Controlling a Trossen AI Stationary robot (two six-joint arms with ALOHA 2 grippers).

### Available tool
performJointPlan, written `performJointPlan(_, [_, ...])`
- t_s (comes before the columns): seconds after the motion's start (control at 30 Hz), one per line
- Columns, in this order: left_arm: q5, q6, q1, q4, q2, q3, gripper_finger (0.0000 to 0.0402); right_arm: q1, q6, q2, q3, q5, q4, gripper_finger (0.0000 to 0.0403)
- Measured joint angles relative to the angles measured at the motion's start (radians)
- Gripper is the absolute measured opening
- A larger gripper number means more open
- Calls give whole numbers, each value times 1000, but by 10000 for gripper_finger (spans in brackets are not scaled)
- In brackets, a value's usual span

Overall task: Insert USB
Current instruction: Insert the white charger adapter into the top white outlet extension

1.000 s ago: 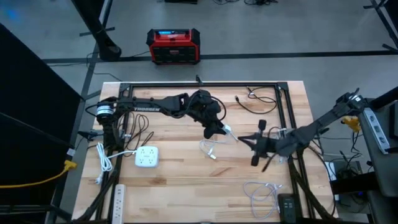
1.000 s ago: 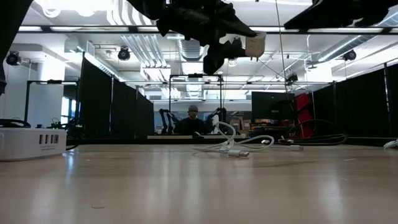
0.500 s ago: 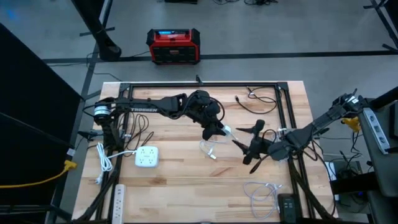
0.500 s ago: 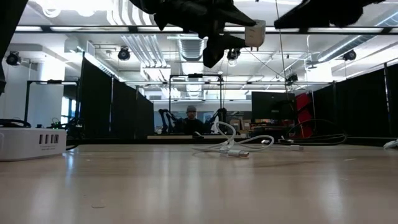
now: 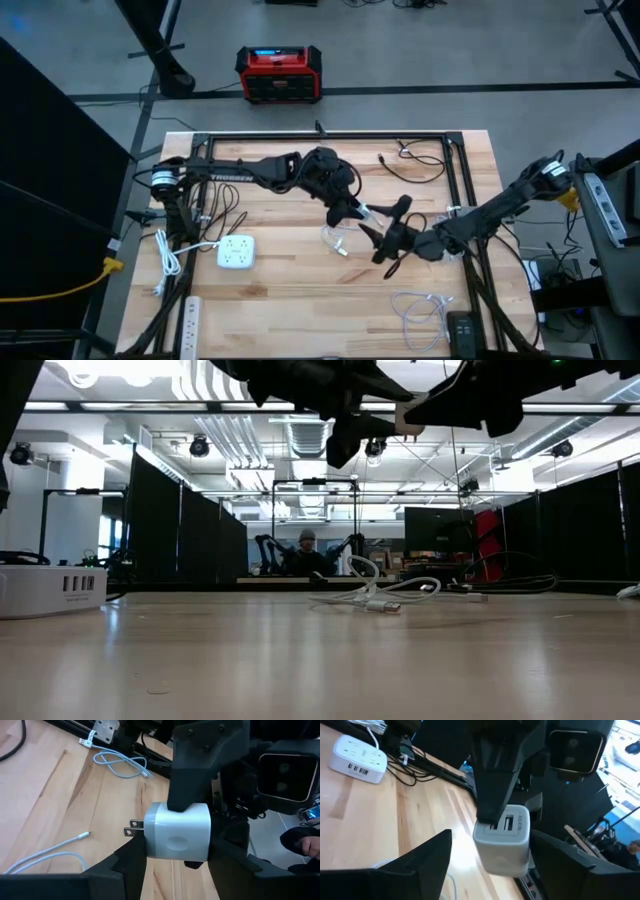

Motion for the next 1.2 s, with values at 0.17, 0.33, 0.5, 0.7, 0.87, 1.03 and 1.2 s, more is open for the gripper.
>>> performJointPlan(0.17, [7,-15,-4,-3,0,-1,172,-7,-25,12,0,0,21,201])
performJointPlan(0.33, [27,-41,-5,-2,0,-1,172,-10,-46,9,0,0,35,148])
performJointPlan(0.5, [30,-46,-6,-2,-2,-1,172,-10,-71,11,0,-12,43,147])
performJointPlan(0.7, [34,-45,-7,-23,-7,-1,172,-10,-43,5,-2,-53,41,147])
performJointPlan(0.87, [16,33,-8,-103,-36,0,172,-22,-11,-2,-1,-119,43,147])
performJointPlan(1.03, [-80,66,-6,-195,-102,0,228,-68,100,1,0,-245,39,147])
performJointPlan(1.2, [-392,140,-9,-425,-209,1,260,-120,189,3,7,-407,21,147])
